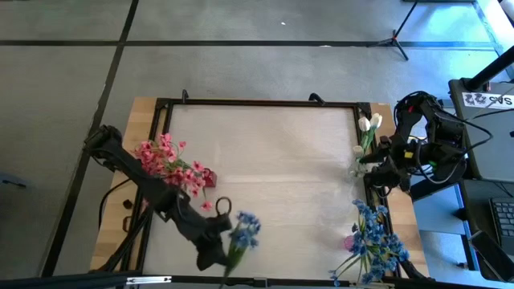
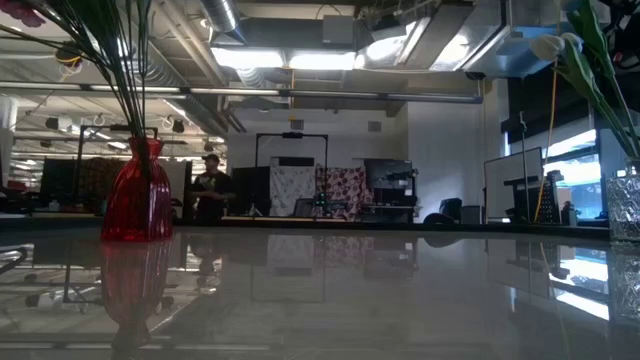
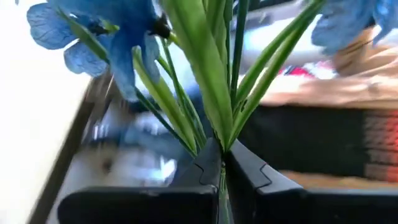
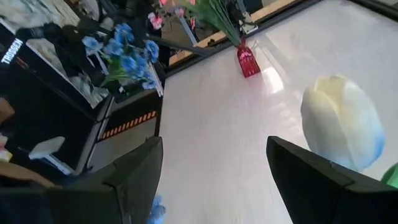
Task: Sort flowers into vase by color
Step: Put the blue flowers into the violet vase
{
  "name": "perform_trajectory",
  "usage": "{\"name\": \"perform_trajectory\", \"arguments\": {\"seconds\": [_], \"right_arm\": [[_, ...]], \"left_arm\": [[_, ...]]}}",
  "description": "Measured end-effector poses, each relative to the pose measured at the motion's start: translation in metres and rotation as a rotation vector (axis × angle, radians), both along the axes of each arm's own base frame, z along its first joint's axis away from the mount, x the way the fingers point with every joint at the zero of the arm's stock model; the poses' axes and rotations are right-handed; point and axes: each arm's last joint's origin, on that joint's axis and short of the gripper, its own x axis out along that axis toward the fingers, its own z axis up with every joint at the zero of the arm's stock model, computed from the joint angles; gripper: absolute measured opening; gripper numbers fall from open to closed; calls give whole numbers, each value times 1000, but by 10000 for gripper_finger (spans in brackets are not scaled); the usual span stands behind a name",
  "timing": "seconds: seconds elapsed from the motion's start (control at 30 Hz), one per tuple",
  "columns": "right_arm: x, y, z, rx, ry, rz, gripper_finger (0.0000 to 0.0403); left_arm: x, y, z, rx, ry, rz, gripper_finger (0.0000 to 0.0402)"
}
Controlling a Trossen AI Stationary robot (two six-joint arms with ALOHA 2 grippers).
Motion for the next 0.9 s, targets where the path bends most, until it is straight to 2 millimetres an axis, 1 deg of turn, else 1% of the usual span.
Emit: {"name": "perform_trajectory", "arguments": {"seconds": [0.3, 0.4, 0.5, 0.57, 0.67, 0.77, 0.9], "right_arm": [[2, -1, 5, 15, -98, -102, 287], [2, -2, 6, 8, -147, -161, 287], [3, -2, 10, 4, -191, -194, 287], [4, 2, 14, -40, -234, -214, 287], [8, 12, 22, -121, -297, -256, 287], [10, 19, 29, -136, -321, -264, 287], [12, 28, 33, -137, -324, -243, 287]], "left_arm": [[25, 31, 74, 206, -448, 100, 5], [32, 44, 91, 275, -579, 120, 5], [39, 62, 102, 365, -660, 149, 5], [46, 78, 106, 434, -700, 188, 5], [55, 105, 110, 515, -750, 255, 5], [63, 131, 114, 572, -781, 310, 5], [68, 159, 117, 632, -814, 362, 5]]}}
